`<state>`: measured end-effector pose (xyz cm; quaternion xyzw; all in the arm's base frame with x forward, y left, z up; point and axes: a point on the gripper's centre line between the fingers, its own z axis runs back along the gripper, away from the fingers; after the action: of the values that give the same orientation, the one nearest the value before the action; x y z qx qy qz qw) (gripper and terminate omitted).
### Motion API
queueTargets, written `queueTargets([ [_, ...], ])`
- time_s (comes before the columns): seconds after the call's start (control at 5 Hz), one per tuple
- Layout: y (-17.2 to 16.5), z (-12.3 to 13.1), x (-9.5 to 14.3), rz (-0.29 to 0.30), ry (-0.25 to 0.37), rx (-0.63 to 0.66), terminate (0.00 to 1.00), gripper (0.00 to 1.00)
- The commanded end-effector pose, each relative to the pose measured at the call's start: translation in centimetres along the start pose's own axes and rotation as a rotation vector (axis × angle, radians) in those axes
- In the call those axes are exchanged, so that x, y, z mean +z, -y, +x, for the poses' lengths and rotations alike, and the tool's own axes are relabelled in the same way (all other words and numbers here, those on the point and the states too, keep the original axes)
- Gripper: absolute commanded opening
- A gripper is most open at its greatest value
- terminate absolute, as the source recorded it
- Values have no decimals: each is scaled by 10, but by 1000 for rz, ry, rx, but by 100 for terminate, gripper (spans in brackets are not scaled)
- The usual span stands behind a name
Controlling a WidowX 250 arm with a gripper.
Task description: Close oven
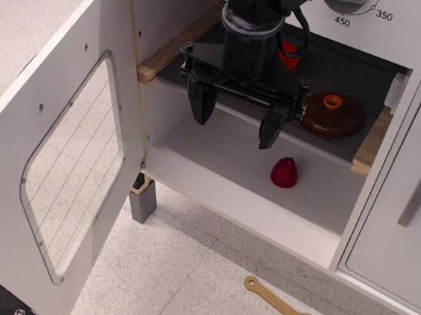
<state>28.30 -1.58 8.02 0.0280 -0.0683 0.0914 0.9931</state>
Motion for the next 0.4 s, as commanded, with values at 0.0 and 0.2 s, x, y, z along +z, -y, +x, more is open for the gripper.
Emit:
queueTargets([
  [0.0,0,0,0,0,0,0,0,100],
  [0.2,-32,-6,20,24,42,44,0,100],
])
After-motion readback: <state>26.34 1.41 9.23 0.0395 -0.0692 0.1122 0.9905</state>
